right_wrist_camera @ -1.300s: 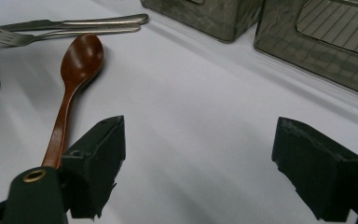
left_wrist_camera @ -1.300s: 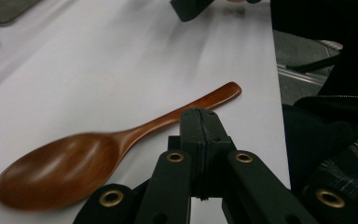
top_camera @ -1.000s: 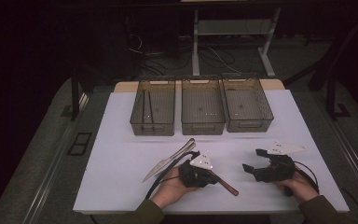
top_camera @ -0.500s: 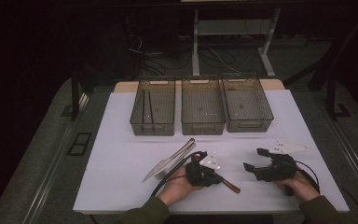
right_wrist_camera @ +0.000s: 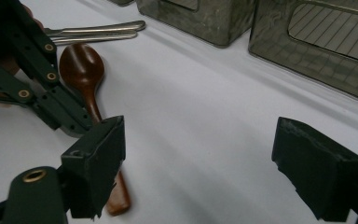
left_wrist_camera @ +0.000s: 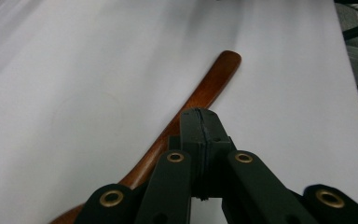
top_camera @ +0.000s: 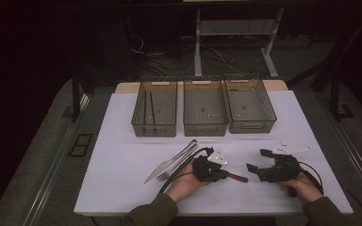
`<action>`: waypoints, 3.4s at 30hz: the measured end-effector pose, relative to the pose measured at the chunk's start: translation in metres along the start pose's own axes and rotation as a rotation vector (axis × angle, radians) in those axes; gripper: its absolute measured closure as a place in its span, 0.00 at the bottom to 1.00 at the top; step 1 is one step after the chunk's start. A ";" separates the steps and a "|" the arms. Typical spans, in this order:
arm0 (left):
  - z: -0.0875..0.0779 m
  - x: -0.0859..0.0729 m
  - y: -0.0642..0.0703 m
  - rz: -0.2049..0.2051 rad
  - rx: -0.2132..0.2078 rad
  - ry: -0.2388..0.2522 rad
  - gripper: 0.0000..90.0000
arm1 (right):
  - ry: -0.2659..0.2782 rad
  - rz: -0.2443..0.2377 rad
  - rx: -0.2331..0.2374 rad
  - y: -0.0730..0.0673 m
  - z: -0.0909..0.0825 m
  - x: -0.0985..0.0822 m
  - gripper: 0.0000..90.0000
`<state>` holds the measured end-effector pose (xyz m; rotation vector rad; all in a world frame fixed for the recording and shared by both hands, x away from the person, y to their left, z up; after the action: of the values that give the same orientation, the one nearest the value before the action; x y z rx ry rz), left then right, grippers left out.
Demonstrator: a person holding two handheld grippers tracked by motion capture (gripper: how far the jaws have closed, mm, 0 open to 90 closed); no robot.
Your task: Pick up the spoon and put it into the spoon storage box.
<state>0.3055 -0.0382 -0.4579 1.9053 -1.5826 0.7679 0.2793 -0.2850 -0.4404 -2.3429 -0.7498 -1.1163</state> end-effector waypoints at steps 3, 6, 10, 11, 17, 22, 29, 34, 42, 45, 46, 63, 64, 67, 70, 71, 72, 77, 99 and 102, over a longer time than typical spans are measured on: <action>0.003 0.002 -0.004 -0.008 0.011 -0.004 0.99 | 0.002 0.004 0.002 0.000 -0.001 0.000 0.19; 0.004 0.004 -0.006 -0.018 0.009 0.006 0.99 | 0.006 0.002 0.002 0.001 -0.001 0.000 0.19; -0.001 0.005 -0.003 -0.037 -0.002 0.025 0.99 | 0.000 -0.008 -0.011 0.000 -0.001 0.000 0.19; -0.003 0.005 -0.003 -0.039 -0.001 0.033 0.99 | -0.006 -0.010 -0.015 0.000 -0.001 0.000 0.19; -0.019 0.007 -0.003 -0.068 -0.010 0.073 0.93 | -0.015 -0.044 -0.047 -0.001 -0.002 0.002 0.21; -0.030 0.004 -0.006 -0.086 0.011 0.092 0.83 | -0.019 -0.045 -0.047 -0.004 -0.004 0.003 0.21; -0.048 -0.002 -0.016 -0.113 0.057 0.115 0.66 | -0.028 -0.044 0.036 -0.006 -0.010 -0.005 0.21; -0.059 -0.008 -0.027 -0.132 0.088 0.128 0.54 | -0.004 -0.040 0.033 -0.007 -0.013 -0.009 0.21; -0.062 -0.021 -0.047 -0.177 0.115 0.100 0.43 | -0.002 -0.044 0.043 -0.004 -0.011 -0.009 0.21; -0.062 -0.025 -0.050 -0.185 0.111 0.073 0.42 | -0.005 -0.051 0.041 -0.003 -0.011 -0.009 0.21; -0.062 -0.026 -0.050 -0.191 0.112 0.069 0.41 | -0.005 -0.052 0.042 -0.003 -0.011 -0.009 0.21; -0.048 -0.029 -0.045 -0.175 0.078 -0.059 0.42 | -0.007 -0.057 0.060 -0.003 -0.013 -0.010 0.19; -0.047 -0.029 -0.044 -0.169 0.078 -0.065 0.43 | -0.006 -0.056 0.061 -0.003 -0.012 -0.010 0.19; -0.045 -0.029 -0.045 -0.163 0.079 -0.072 0.43 | -0.010 -0.055 0.069 -0.002 -0.013 -0.011 0.19; -0.044 -0.029 -0.043 -0.159 0.081 -0.078 0.43 | -0.005 -0.057 0.067 -0.002 -0.014 -0.011 0.19; -0.045 -0.029 -0.043 -0.154 0.082 -0.084 0.44 | -0.001 -0.056 0.068 -0.002 -0.014 -0.010 0.19; -0.045 -0.029 -0.043 -0.141 0.080 -0.090 0.44 | 0.000 -0.053 0.069 -0.002 -0.014 -0.010 0.19; -0.044 -0.029 -0.040 -0.117 0.086 -0.095 0.46 | 0.000 -0.051 0.068 -0.002 -0.014 -0.010 0.19; -0.045 -0.029 -0.036 -0.068 -0.003 -0.089 0.72 | -0.010 -0.051 0.066 -0.003 -0.014 -0.011 0.19; -0.045 -0.029 -0.035 -0.065 -0.009 -0.092 0.74 | -0.012 -0.051 0.065 -0.003 -0.014 -0.011 0.19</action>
<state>0.3322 0.0197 -0.4498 2.0008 -1.5675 0.6531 0.2641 -0.2939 -0.4408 -2.2900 -0.8424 -1.0829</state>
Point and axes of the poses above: each handheld gripper's, and its own axes: z roughly forward along the jaws, x roughly out of its top, y roughly to its right, the point moved 1 cm from there along z, roughly forward along the jaws, and after that the axes turned 2 degrees about z, right-handed, at the moved point
